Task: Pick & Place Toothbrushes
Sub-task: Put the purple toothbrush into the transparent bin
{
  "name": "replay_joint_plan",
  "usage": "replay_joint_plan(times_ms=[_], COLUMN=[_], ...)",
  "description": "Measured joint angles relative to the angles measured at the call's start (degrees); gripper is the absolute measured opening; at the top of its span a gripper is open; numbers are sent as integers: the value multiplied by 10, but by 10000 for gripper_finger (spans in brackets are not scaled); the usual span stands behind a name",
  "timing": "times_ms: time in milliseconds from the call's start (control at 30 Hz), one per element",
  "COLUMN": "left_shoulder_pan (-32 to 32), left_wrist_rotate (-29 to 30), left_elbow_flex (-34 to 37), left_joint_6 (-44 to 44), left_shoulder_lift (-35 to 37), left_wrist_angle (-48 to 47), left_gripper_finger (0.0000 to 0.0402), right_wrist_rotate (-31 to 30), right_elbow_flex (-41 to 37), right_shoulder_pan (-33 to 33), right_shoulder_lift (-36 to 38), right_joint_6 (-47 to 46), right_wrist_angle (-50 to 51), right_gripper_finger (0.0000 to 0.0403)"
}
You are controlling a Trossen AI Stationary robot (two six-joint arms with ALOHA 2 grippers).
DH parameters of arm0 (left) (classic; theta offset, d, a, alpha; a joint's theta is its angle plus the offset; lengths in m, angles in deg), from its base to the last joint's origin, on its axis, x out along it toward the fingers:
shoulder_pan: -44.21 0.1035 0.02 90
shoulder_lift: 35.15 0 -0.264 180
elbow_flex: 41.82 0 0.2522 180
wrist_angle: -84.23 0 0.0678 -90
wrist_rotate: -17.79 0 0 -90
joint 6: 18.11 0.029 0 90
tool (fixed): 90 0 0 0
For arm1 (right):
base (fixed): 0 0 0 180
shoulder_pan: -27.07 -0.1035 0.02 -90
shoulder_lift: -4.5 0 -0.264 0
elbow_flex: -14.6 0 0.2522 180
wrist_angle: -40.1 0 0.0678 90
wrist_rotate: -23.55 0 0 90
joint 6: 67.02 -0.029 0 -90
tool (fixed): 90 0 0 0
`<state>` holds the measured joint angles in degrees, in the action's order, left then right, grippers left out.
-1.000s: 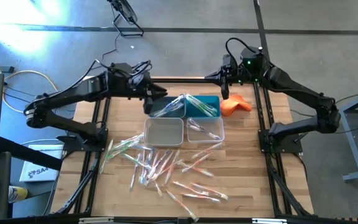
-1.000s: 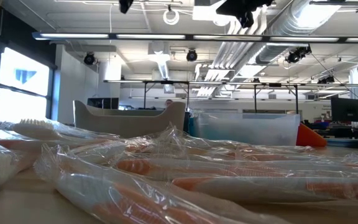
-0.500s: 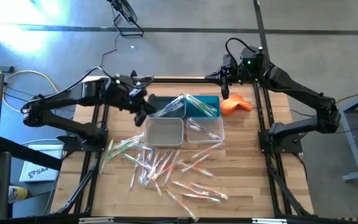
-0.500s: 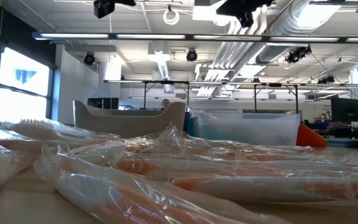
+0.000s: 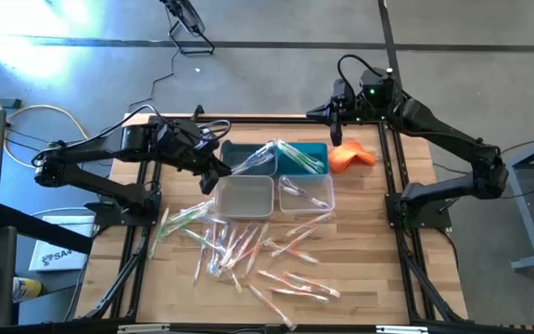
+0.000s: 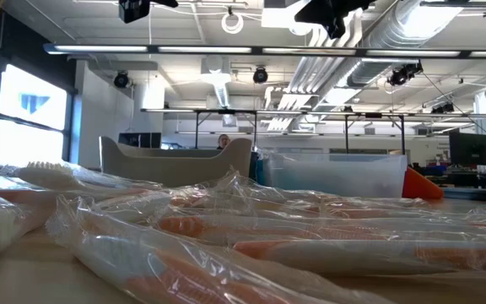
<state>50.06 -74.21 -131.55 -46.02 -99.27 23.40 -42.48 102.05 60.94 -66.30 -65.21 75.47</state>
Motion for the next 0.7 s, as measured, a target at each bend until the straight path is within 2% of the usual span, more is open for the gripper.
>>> replay_joint_plan(times_ms=[333,700], left_shoulder_pan=[-21,-118], left_wrist_rotate=[6,105], left_elbow_flex=[0,0], left_joint_6=[-53,-113], left_shoulder_lift=[-1,-20], left_wrist_angle=[-10,-29], left_gripper_finger=[55,55], right_wrist_rotate=[0,0], right_elbow_flex=[0,0], right_shoulder_pan=[0,0], right_shoulder_lift=[0,0], right_joint_6=[0,13], right_wrist_angle=[0,9], right_gripper_finger=[5,5])
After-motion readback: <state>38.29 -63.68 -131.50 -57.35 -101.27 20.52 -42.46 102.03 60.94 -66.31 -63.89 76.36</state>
